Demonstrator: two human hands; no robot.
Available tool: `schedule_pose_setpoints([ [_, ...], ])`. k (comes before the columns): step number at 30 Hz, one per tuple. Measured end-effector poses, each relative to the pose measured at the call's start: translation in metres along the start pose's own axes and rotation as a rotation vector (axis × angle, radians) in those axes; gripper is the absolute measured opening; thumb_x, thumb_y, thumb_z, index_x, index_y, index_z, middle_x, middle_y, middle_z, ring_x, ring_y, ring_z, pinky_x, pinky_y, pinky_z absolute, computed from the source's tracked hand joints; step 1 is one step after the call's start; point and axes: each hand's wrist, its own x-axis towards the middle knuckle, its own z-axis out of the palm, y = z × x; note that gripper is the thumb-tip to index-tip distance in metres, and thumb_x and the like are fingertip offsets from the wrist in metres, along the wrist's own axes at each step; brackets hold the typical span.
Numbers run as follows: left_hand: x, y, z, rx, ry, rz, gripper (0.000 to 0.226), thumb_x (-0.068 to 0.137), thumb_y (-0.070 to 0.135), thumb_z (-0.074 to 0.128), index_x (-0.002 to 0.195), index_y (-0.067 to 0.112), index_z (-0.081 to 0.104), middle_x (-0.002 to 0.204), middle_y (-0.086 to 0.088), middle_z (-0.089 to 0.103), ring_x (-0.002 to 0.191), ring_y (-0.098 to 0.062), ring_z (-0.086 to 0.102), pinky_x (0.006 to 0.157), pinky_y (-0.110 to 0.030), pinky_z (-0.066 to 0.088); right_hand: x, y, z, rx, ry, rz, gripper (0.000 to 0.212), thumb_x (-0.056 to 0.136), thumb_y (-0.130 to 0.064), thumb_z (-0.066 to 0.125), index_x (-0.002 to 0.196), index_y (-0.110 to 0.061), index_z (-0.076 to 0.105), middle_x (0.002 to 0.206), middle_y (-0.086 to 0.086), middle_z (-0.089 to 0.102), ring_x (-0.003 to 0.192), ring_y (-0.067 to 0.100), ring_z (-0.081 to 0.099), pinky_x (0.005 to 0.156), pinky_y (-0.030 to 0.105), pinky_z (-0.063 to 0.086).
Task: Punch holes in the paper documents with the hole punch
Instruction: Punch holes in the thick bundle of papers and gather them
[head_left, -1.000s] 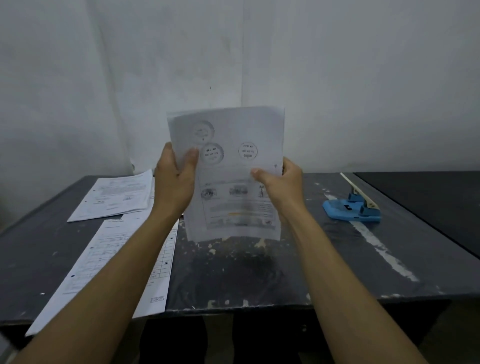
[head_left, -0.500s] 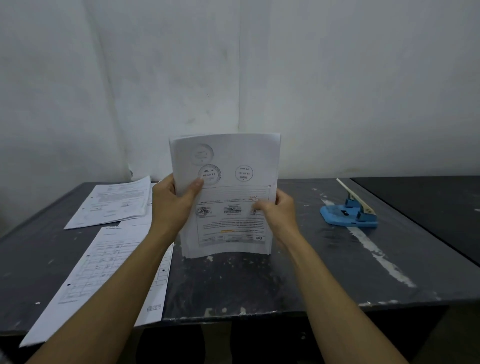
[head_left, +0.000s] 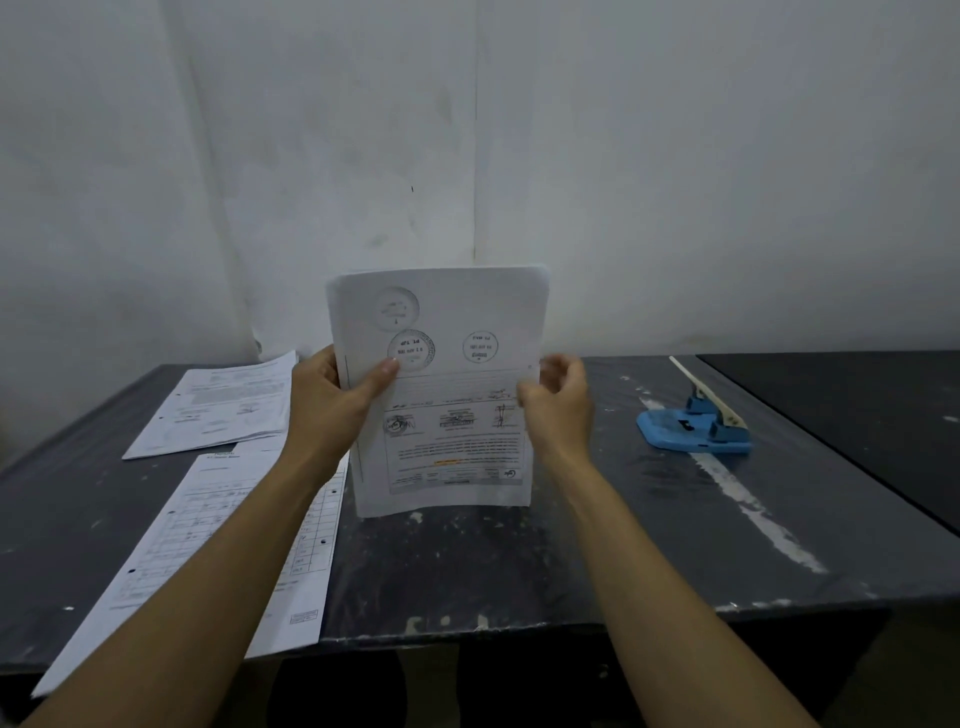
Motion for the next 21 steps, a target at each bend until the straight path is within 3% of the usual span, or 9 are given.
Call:
schedule_pose_setpoints([
  [2,0.002,0.001,-0.002,-0.016,-0.018,-0.011,0.03,0.081,0.03,0.077,0.109,0.023,0.067,0.103,0.01,0.072,0.088,-0.015,0.072,0.074,-0.037,0.062,0.007,-0.027,-0.005,-0.095,0.09,-0.237,0.055,0.083,-0.004,0.062,0.133,-0.017,0.044,0.129,-0.003,0.054,0.11,0.008,0.054,0.076,0.009,0.051],
  [3,0.002,0.002,-0.002,-0.023,-0.029,-0.012,0.032,0.082,0.028,0.077,0.11,0.021,0.067,0.104,0.009,0.072,0.088,-0.016,0.073,0.075,-0.038,0.062,0.012,-0.043,-0.006,-0.167,0.117,-0.398,0.063,0.08,-0.005,0.061,0.138,-0.016,0.04,0.136,-0.002,0.049,0.119,0.01,0.049,0.095,0.019,0.05],
  [5,0.003,0.004,-0.001,-0.03,-0.042,-0.005,0.033,0.083,0.026,0.077,0.113,0.02,0.066,0.106,0.007,0.073,0.089,-0.016,0.073,0.076,-0.04,0.062,0.019,-0.077,-0.005,-0.324,0.09,-0.708,0.073,0.072,-0.005,0.057,0.141,-0.014,0.037,0.142,0.0,0.045,0.133,0.013,0.04,0.119,0.046,0.028],
  [6,0.003,0.005,-0.001,-0.031,-0.044,-0.003,0.033,0.083,0.025,0.077,0.114,0.019,0.066,0.106,0.006,0.073,0.089,-0.017,0.073,0.076,-0.041,0.062,0.022,-0.091,-0.002,-0.437,0.042,-0.812,0.077,0.069,-0.007,0.055,0.143,-0.012,0.036,0.145,0.001,0.044,0.138,0.015,0.036,0.123,0.05,0.015],
  [9,0.005,0.009,-0.002,-0.044,-0.045,-0.005,0.034,0.084,0.025,0.077,0.115,0.016,0.067,0.106,0.003,0.074,0.089,-0.017,0.074,0.075,-0.041,0.062,0.028,-0.114,0.007,-0.862,-0.2,-0.911,0.082,0.071,-0.018,0.053,0.15,-0.01,0.031,0.153,0.006,0.039,0.146,0.019,0.028,0.124,0.047,-0.003],
  [11,0.007,0.012,-0.002,-0.038,-0.053,0.006,0.032,0.084,0.025,0.076,0.114,0.017,0.067,0.103,0.005,0.074,0.086,-0.014,0.074,0.073,-0.038,0.062,0.027,-0.113,0.012,-1.029,-0.356,-0.849,0.073,0.077,-0.024,0.053,0.147,-0.011,0.038,0.144,0.006,0.05,0.14,0.02,0.039,0.124,0.045,-0.005],
  [14,0.008,0.016,0.0,-0.029,-0.055,0.012,0.029,0.085,0.024,0.076,0.112,0.017,0.067,0.1,0.006,0.074,0.083,-0.012,0.074,0.071,-0.034,0.062,0.024,-0.105,0.017,-0.978,-0.254,-0.963,0.072,0.076,-0.025,0.051,0.145,-0.007,0.041,0.144,0.007,0.049,0.141,0.021,0.038,0.124,0.047,0.003],
  [17,0.008,0.017,0.002,-0.027,-0.045,0.021,0.027,0.085,0.023,0.076,0.11,0.02,0.066,0.099,0.008,0.072,0.082,-0.011,0.073,0.069,-0.03,0.061,0.018,-0.104,0.022,-1.02,-0.353,-0.9,0.073,0.078,-0.025,0.056,0.146,-0.007,0.037,0.149,0.008,0.043,0.145,0.021,0.031,0.125,0.046,0.001],
  [21,0.007,0.016,0.002,-0.01,-0.041,0.029,0.032,0.084,0.028,0.076,0.113,0.019,0.066,0.1,0.006,0.072,0.084,-0.013,0.072,0.07,-0.03,0.061,0.016,-0.105,0.027,-0.894,-0.267,-0.996,0.075,0.077,-0.026,0.052,0.148,-0.006,0.038,0.152,0.009,0.042,0.146,0.021,0.03,0.125,0.045,0.004],
])
